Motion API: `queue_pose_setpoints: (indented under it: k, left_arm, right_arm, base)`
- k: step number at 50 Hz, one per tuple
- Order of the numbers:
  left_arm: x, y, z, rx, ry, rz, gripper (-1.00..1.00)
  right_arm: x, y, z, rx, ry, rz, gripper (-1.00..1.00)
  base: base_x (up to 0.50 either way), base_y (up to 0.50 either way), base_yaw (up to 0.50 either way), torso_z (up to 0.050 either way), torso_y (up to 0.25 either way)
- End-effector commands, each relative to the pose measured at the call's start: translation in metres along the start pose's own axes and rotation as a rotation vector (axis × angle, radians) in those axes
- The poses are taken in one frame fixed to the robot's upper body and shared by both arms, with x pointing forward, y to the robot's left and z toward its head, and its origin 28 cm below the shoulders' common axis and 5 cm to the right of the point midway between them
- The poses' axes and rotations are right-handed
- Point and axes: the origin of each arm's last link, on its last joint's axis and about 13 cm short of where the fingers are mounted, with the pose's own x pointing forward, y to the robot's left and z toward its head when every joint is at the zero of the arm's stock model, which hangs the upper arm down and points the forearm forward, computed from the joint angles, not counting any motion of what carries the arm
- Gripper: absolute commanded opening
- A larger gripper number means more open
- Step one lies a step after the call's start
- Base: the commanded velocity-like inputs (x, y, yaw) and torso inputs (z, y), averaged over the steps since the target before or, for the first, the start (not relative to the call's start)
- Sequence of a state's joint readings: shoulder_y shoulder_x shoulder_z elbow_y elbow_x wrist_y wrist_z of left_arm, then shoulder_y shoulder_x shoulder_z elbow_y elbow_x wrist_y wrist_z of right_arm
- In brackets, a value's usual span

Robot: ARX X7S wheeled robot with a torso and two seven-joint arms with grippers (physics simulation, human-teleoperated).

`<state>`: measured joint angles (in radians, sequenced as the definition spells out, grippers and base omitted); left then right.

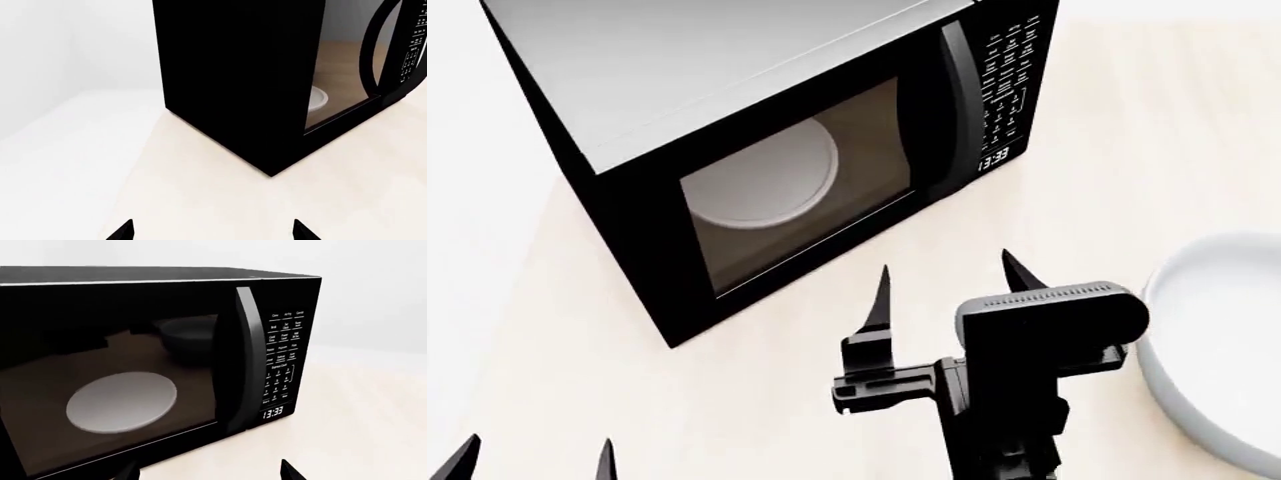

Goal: Open the microwave.

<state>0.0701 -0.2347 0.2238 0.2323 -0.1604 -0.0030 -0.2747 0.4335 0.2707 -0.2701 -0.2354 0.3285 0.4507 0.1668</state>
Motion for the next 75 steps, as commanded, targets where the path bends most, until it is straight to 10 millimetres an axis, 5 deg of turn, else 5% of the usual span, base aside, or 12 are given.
queue_pose_setpoints:
  k: [1, 36, 75]
  left_arm:
    - [0.0, 0.001, 0.001, -0.001, -0.001, 0.003, 1.0]
    - [0.002, 0.002, 0.0, -0.006, 0.002, 0.01, 1.0]
    - [0.002, 0.002, 0.001, -0.015, 0.001, 0.003, 1.0]
  right_arm:
    - [0.021, -0.009, 0.017, -0.062, 0.014, -0.024, 1.0]
    - [0.078, -0.029, 0.049, -0.15, 0.033, -0.102, 1.0]
    - [0.108, -0.025, 0.044, -0.253, 0.116, -0.091, 1.0]
  base:
    - [0.0, 0.0, 0.0, 0.0, 0.0]
    - [0.0, 0.0, 0.0, 0.0, 0.0]
    - [0.0, 0.0, 0.0, 0.0, 0.0]
